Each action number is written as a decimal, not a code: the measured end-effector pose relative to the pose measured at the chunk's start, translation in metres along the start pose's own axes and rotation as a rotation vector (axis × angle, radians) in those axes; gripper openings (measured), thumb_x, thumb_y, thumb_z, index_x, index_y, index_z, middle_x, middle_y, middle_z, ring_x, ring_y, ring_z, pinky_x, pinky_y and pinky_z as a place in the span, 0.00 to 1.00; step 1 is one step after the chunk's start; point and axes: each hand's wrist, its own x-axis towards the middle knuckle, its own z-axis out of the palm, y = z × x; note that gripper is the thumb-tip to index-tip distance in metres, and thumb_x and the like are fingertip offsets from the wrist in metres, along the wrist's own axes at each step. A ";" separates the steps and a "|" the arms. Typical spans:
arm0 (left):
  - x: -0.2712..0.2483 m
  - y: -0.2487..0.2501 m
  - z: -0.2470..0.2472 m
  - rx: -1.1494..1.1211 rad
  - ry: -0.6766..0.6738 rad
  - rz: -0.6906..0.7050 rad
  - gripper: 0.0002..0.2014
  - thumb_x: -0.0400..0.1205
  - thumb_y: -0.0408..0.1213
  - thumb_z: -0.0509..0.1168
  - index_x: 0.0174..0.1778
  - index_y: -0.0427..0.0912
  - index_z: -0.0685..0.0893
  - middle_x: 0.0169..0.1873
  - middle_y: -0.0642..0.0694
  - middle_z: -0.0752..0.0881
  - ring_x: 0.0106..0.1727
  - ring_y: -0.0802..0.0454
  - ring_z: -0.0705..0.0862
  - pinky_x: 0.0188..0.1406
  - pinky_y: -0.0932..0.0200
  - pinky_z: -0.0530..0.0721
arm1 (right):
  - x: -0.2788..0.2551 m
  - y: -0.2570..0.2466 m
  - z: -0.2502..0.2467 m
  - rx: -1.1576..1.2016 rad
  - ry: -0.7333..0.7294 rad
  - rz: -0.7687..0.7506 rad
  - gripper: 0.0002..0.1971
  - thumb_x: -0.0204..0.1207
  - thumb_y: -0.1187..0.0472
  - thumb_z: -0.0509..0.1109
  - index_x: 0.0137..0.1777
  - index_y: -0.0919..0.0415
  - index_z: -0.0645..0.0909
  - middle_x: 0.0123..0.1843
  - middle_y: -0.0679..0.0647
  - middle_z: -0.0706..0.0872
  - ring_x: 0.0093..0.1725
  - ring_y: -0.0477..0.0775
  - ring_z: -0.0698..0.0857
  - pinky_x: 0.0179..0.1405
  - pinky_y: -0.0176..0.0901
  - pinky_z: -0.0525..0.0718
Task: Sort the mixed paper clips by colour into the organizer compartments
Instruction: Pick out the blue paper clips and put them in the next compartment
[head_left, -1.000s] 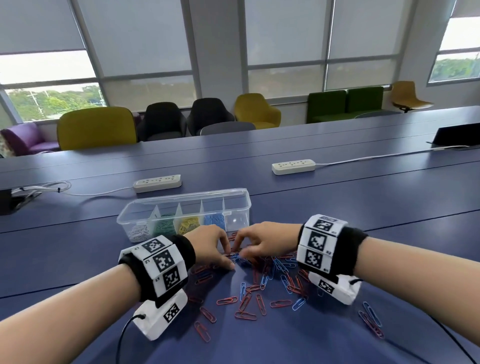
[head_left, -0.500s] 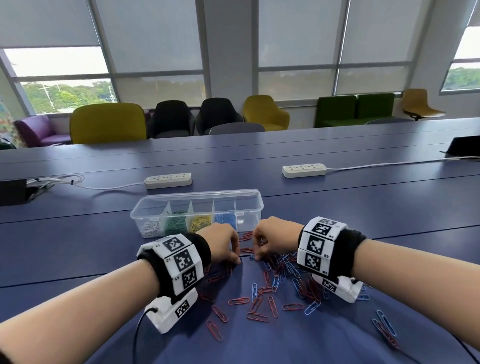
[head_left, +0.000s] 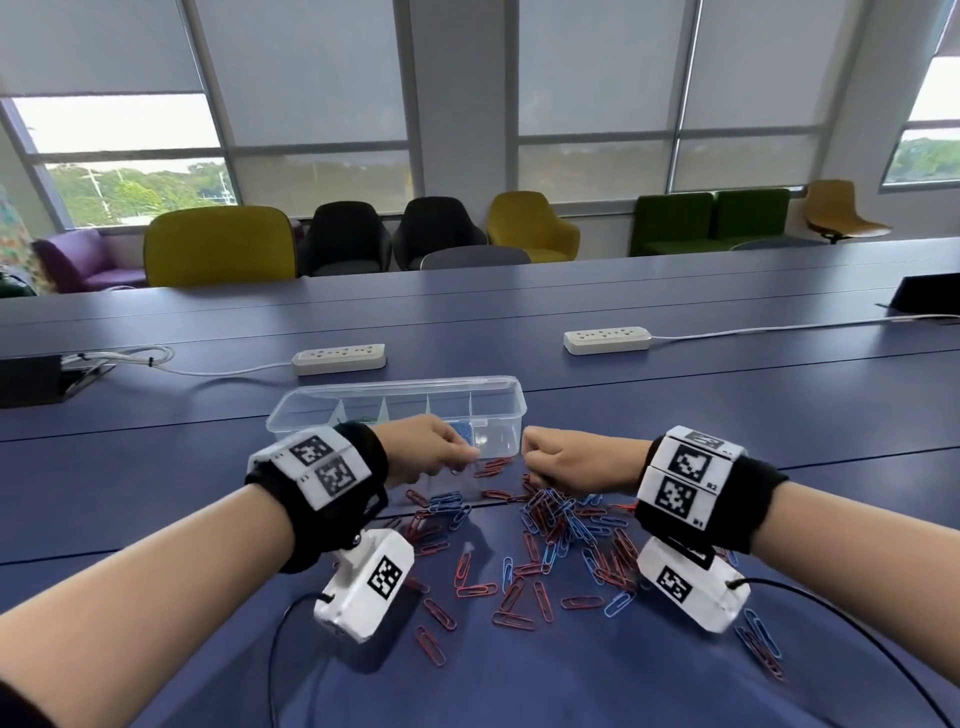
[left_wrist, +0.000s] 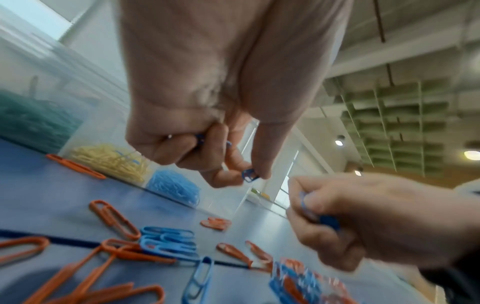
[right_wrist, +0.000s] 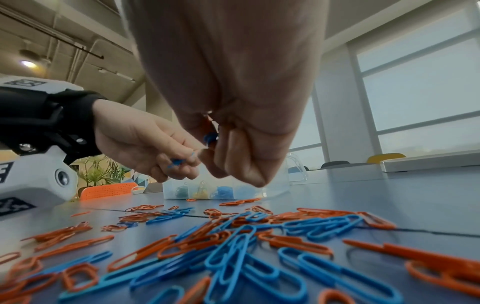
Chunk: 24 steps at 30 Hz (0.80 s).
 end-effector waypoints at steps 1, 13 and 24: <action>-0.003 -0.001 -0.002 -0.132 -0.006 -0.021 0.12 0.84 0.40 0.62 0.35 0.41 0.80 0.31 0.48 0.78 0.26 0.57 0.64 0.22 0.67 0.60 | -0.002 0.001 0.000 0.029 -0.016 -0.009 0.09 0.84 0.65 0.52 0.41 0.57 0.63 0.34 0.49 0.74 0.26 0.45 0.67 0.19 0.27 0.67; -0.025 -0.026 -0.022 -0.360 -0.051 -0.122 0.11 0.82 0.25 0.50 0.43 0.39 0.77 0.21 0.51 0.68 0.15 0.61 0.61 0.12 0.71 0.54 | 0.032 -0.032 0.015 -0.156 -0.047 -0.106 0.07 0.84 0.67 0.51 0.53 0.63 0.70 0.36 0.47 0.71 0.31 0.41 0.69 0.26 0.20 0.70; -0.031 -0.034 0.002 0.585 -0.075 0.190 0.09 0.77 0.38 0.69 0.52 0.43 0.88 0.39 0.45 0.85 0.32 0.60 0.76 0.27 0.76 0.68 | 0.063 -0.038 0.029 -0.365 -0.182 -0.118 0.19 0.73 0.54 0.75 0.59 0.64 0.79 0.37 0.48 0.76 0.46 0.51 0.76 0.35 0.37 0.71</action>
